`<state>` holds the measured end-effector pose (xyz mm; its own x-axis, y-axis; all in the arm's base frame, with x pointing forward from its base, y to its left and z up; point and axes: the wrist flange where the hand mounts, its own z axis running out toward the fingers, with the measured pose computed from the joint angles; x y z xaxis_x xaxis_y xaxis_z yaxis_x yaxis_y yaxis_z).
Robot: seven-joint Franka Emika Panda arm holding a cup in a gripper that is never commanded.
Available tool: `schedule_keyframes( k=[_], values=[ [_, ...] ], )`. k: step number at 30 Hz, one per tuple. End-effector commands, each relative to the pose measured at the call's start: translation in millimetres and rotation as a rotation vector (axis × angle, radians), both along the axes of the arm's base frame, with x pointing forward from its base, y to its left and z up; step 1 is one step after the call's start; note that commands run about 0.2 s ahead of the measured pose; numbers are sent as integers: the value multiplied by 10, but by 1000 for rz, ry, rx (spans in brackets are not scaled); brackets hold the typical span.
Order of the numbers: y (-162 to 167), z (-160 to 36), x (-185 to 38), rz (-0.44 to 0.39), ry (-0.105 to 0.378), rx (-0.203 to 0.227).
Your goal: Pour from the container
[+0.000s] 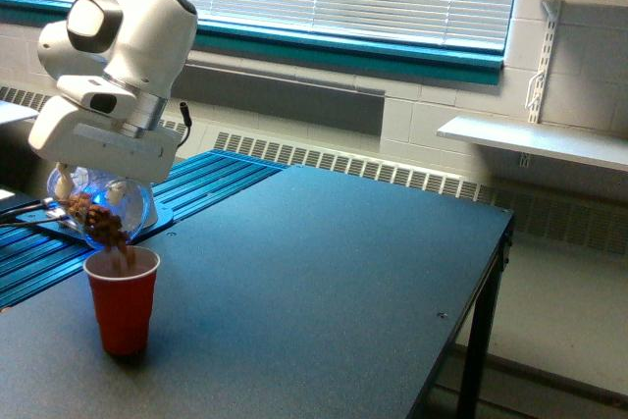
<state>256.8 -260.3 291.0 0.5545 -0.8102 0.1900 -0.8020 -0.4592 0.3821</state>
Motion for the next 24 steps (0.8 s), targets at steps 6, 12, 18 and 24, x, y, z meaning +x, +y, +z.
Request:
schedule_keyframes(
  k=[6,12,18,24],
  values=[
    [0,-10,-8,60,52,-9],
    [5,2,11,80,66,-9],
    [20,13,33,98,78,-3],
    [36,13,47,115,91,3]
  ],
)
